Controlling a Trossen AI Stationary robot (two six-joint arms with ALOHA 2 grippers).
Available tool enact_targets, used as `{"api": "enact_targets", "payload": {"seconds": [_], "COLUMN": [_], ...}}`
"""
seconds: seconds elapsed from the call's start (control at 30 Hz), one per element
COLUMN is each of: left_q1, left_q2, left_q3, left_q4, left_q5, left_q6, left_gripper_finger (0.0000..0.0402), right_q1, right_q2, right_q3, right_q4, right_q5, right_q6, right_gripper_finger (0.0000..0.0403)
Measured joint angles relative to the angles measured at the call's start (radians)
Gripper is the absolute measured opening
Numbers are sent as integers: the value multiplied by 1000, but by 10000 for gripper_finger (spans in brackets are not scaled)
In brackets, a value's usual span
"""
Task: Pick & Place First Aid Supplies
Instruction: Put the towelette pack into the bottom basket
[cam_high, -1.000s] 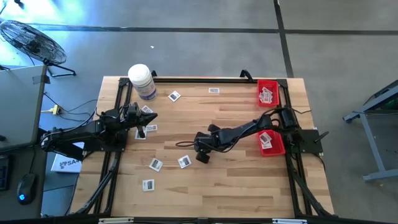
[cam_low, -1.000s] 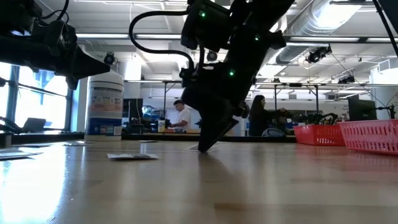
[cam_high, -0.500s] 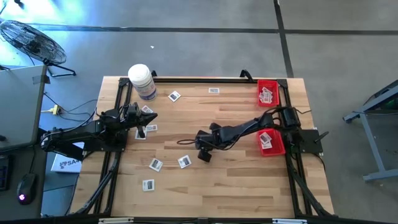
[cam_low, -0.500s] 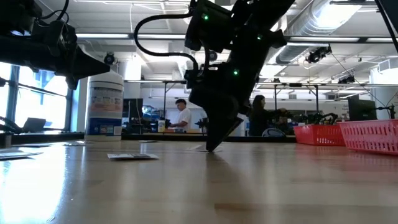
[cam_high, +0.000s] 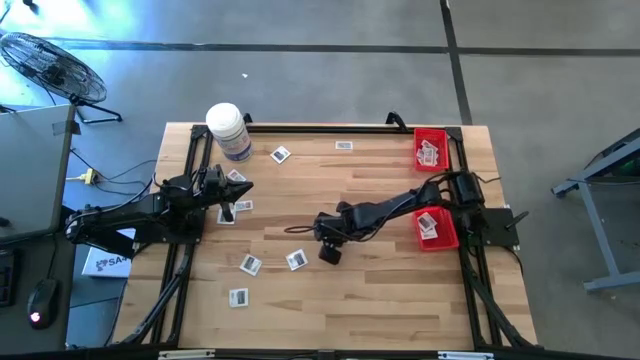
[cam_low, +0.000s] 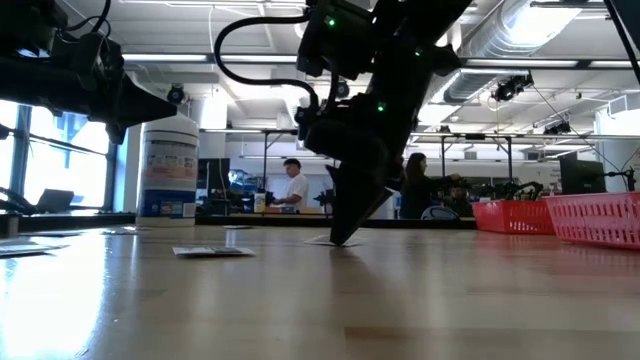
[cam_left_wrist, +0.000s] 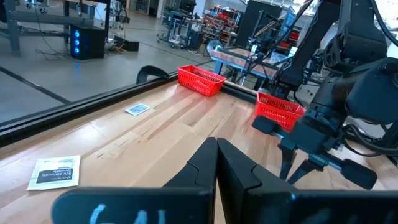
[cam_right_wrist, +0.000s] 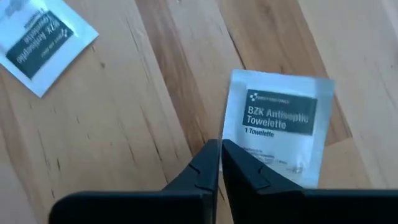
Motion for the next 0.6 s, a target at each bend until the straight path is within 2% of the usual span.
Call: {"api": "enact_targets", "payload": {"seconds": [0.23, 0.37, 0.6], "left_q1": [0, 0, 0], "left_q2": [0, 0, 0], "left_q3": [0, 0, 0], "left_q4": [0, 0, 0], "left_q5": [0, 0, 0], "left_q6": [0, 0, 0], "left_gripper_finger": [1, 1, 1], "right_q1": [7, -5, -41], "right_q2": [-2, -3, 9], "right_q3": [50, 58, 28], "right_q4": [-112, -122, -125], "right_q5": [9, -27, -61], "right_q6": [-48, -116, -217], "right_gripper_finger": [67, 96, 119]}}
